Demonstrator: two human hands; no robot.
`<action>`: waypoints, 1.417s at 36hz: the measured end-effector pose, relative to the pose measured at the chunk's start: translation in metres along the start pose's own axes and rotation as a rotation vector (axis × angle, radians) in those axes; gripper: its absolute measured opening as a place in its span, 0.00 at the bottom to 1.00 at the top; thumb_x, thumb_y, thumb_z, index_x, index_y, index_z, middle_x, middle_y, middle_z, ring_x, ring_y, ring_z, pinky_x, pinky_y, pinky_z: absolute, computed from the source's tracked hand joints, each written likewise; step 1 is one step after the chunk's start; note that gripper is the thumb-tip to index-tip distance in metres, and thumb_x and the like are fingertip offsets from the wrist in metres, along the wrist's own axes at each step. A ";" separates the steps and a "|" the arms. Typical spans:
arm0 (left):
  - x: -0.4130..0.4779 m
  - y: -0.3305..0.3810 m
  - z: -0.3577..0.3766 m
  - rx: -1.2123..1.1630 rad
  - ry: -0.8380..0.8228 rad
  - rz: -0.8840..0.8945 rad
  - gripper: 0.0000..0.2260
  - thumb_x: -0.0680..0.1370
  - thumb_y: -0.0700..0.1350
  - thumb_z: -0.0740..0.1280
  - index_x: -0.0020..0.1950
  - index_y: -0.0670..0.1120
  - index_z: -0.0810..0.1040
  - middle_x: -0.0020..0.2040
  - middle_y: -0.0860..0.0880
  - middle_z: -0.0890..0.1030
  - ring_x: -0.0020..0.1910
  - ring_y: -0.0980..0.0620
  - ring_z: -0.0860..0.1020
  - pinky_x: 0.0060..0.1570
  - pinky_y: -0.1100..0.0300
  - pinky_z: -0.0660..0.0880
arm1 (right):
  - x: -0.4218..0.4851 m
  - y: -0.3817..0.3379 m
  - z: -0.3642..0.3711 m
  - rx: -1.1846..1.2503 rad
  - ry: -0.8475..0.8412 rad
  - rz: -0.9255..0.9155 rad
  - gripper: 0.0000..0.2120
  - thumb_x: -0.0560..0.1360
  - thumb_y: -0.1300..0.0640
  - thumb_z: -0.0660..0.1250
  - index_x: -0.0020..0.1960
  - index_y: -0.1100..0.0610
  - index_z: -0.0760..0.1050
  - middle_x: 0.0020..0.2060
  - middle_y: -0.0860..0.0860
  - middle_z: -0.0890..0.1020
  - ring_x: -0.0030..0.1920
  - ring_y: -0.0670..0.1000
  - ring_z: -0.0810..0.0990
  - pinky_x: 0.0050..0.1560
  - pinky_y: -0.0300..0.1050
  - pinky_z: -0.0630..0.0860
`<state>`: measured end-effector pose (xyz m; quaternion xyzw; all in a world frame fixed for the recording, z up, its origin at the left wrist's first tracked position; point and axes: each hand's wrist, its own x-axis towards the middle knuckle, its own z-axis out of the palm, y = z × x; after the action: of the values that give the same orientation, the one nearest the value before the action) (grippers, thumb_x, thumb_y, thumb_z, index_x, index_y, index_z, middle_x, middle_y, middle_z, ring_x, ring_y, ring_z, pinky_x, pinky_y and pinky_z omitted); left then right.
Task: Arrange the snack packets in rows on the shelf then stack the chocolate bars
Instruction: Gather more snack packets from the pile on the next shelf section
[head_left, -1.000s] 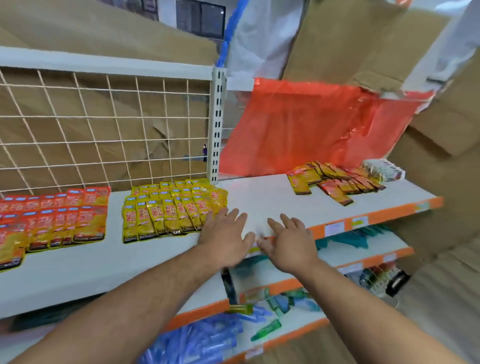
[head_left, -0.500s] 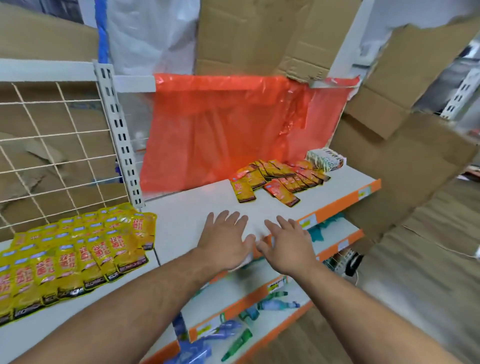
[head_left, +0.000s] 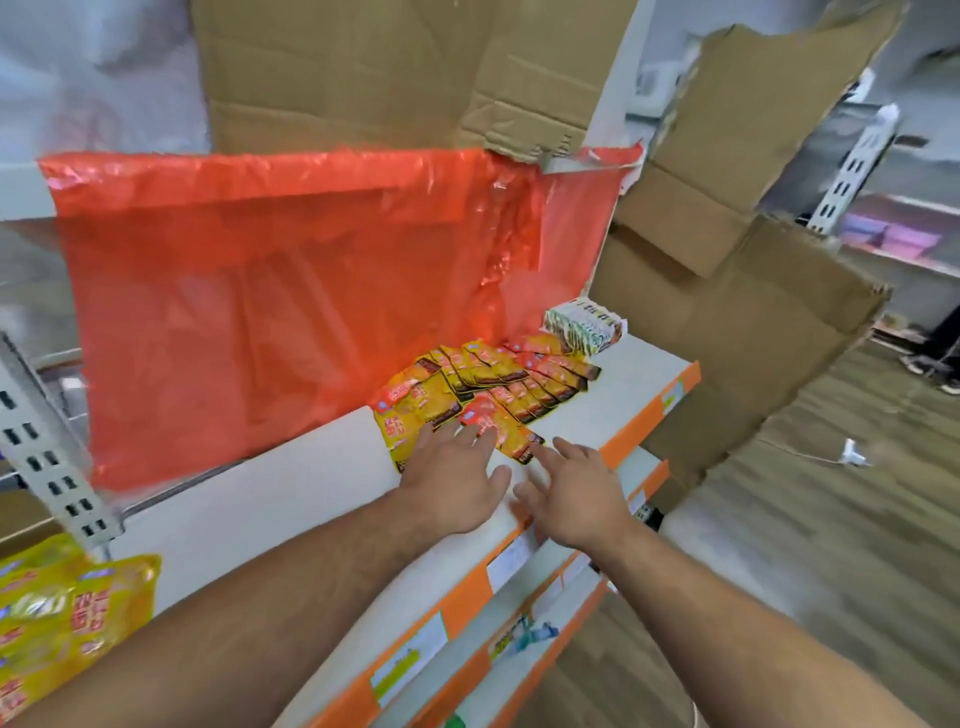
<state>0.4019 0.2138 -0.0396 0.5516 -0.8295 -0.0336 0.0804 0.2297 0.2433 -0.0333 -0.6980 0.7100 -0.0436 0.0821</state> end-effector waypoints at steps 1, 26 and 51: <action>0.007 0.001 0.002 0.004 0.008 0.010 0.27 0.82 0.60 0.51 0.78 0.50 0.60 0.76 0.48 0.65 0.76 0.45 0.60 0.74 0.45 0.53 | 0.005 0.004 -0.001 -0.002 0.005 0.001 0.31 0.78 0.36 0.58 0.79 0.44 0.59 0.78 0.50 0.61 0.77 0.56 0.57 0.74 0.56 0.61; 0.206 0.108 0.057 0.014 0.015 -0.262 0.23 0.81 0.55 0.55 0.74 0.48 0.65 0.67 0.45 0.74 0.65 0.43 0.69 0.63 0.49 0.68 | 0.217 0.185 -0.023 0.063 -0.100 -0.268 0.41 0.69 0.28 0.50 0.76 0.48 0.64 0.75 0.49 0.67 0.74 0.55 0.64 0.72 0.55 0.65; 0.255 0.120 0.095 0.074 0.040 -0.391 0.27 0.76 0.58 0.43 0.53 0.49 0.78 0.60 0.50 0.77 0.50 0.42 0.71 0.51 0.46 0.73 | 0.302 0.202 -0.021 0.135 -0.215 -0.421 0.12 0.80 0.44 0.59 0.60 0.46 0.76 0.57 0.48 0.80 0.62 0.58 0.70 0.59 0.52 0.73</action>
<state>0.1795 0.0227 -0.0914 0.7055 -0.7054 -0.0072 0.0684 0.0238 -0.0547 -0.0649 -0.8241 0.5316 -0.0326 0.1929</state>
